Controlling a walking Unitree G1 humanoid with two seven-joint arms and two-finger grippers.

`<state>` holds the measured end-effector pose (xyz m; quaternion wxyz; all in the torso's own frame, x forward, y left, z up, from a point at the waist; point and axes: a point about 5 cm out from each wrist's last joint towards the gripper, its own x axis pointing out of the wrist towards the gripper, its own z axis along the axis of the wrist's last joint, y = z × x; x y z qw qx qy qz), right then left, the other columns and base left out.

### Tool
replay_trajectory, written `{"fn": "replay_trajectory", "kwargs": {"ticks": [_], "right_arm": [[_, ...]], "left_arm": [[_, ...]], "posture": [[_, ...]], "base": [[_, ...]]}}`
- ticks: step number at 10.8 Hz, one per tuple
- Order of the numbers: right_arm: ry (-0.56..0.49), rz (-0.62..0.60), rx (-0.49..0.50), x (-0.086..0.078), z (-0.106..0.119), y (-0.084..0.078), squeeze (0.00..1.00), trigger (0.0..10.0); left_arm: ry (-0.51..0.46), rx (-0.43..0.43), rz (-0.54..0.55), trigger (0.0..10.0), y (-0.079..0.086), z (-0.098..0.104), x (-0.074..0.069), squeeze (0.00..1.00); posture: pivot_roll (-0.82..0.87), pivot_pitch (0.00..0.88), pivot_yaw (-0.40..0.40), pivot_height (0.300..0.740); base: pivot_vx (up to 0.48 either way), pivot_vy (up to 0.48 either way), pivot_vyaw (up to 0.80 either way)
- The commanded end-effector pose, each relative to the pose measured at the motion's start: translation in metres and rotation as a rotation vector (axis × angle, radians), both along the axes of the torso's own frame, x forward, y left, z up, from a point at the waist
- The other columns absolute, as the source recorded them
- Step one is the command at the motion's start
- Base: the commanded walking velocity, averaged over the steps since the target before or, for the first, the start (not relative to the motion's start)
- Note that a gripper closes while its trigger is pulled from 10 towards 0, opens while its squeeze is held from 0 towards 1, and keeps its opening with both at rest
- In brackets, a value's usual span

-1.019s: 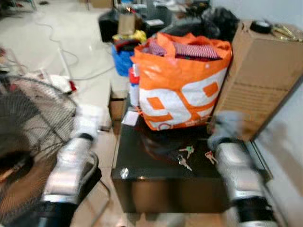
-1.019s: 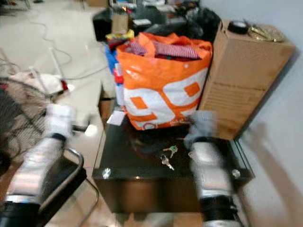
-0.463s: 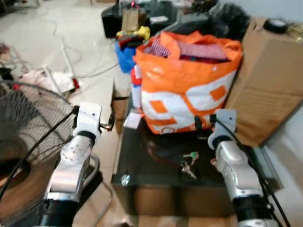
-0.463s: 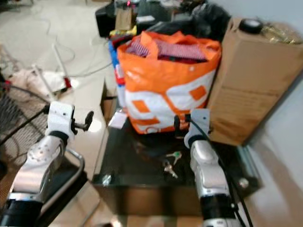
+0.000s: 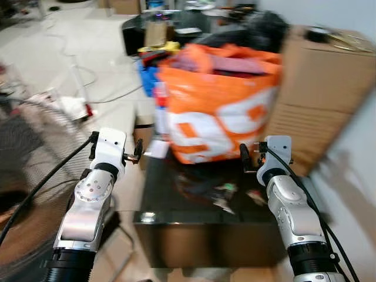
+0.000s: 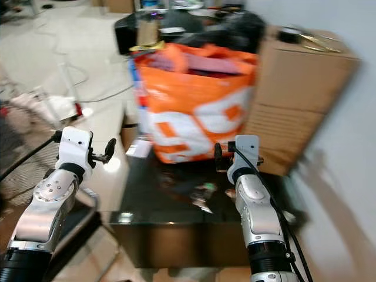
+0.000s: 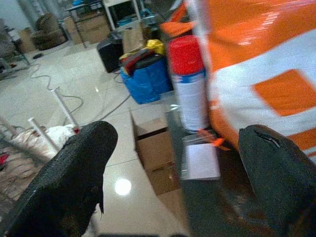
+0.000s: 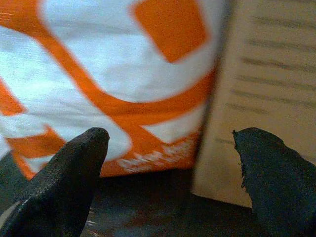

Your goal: Hang keys on a hook

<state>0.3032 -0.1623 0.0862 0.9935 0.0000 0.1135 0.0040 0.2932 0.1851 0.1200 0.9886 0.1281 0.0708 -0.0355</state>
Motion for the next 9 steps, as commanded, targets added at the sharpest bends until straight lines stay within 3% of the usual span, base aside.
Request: {"fn": "replay_trajectory", "kwargs": {"ticks": [1, 2, 9], "right_arm": [[-0.013, -0.011, 0.007, 0.0002, 0.0025, -0.0027, 1.0, 10.0], [-0.011, -0.015, 0.003, -0.0012, 0.0017, -0.0038, 1.0, 10.0], [-0.006, -0.018, -0.002, -0.0027, 0.0, -0.0042, 1.0, 10.0]], "left_arm": [[-0.01, 0.007, -0.016, 10.0, -0.0022, 0.0011, -0.0008, 0.0], [-0.009, 0.007, -0.021, 10.0, -0.003, 0.0003, -0.0011, 0.0], [-0.002, -0.026, 0.0, 10.0, -0.0002, -0.0018, -0.0012, 0.0]], "posture": [[-0.03, 0.0, 0.005, 0.74], [-0.03, 0.0, 0.007, 0.74], [-0.03, 0.0, 0.002, 0.74]], "base": [[0.0, -0.356, 0.0], [0.0, -0.341, 0.0], [0.0, 0.0, 0.0]]}}
